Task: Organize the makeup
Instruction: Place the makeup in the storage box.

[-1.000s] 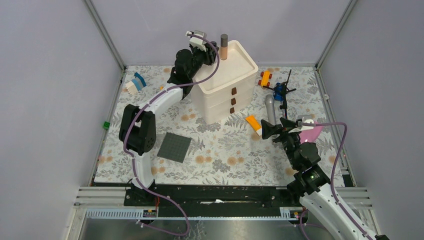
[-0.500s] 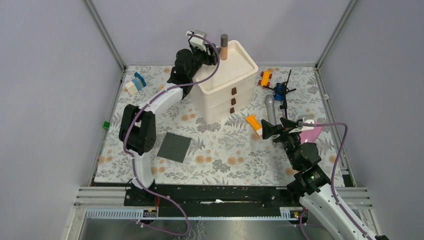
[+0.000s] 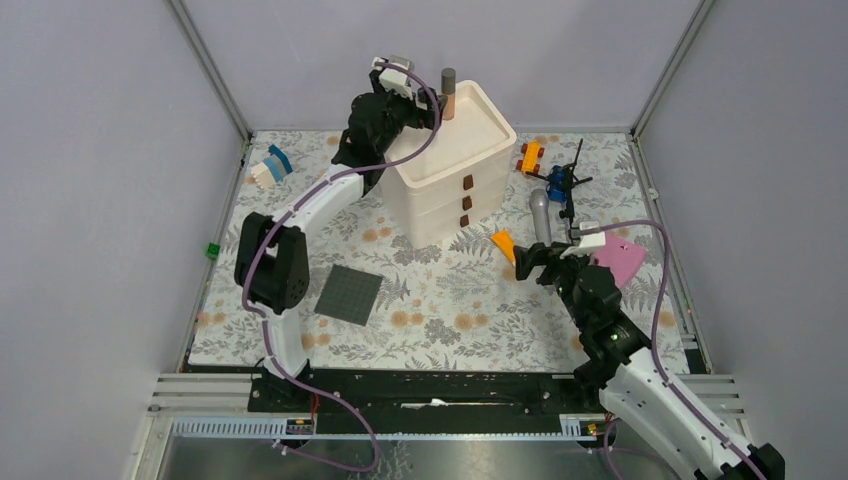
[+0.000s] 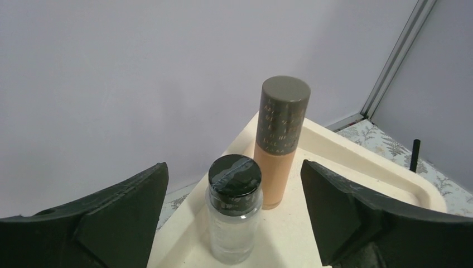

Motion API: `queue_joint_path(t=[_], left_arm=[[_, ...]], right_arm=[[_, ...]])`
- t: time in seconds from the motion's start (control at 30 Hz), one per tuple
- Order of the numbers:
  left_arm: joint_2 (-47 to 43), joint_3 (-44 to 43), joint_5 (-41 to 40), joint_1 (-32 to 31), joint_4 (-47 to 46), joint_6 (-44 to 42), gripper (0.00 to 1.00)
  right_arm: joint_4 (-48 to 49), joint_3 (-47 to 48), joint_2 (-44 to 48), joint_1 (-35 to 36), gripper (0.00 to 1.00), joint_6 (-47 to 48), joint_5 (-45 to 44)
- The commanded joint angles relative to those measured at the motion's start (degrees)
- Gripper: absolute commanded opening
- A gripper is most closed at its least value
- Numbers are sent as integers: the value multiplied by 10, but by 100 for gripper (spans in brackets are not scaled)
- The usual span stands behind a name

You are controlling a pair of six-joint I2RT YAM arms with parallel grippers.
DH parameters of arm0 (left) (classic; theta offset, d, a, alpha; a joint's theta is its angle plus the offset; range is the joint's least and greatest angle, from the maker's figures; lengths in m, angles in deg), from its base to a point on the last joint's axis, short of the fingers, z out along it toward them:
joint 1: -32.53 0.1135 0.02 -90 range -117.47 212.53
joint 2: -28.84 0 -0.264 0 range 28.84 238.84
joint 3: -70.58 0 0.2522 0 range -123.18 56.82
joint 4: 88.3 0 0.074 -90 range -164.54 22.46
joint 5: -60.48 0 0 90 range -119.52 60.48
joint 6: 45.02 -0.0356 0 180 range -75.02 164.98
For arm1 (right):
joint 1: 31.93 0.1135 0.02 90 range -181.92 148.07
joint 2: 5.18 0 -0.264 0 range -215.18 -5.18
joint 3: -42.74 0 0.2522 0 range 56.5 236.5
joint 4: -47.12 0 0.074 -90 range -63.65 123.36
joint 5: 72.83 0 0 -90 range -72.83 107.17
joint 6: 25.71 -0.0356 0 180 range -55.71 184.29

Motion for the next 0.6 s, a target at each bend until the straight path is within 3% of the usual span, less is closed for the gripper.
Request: queue_joint_path(t=[0.0,0.2,0.33,0.43,0.57], left_arm=[[-72,-15,-16,-8,-19,-3,99],[-132,5,-36,-18,-6,0,99],[-192,65,-74,-18,4,17,99],[-250,124,-107,-18,5,42,99],[-308,178,-166,-18,41,103,99]], right_arm=[[-35,61,-70,2,100,17,12],[-128,151,-219,-14,100,25,23],[-162,198,-309,-51,100,30,40],[-164,220,-363,-75,100,33,48],[-144,244,-441,-127,100,26,123]])
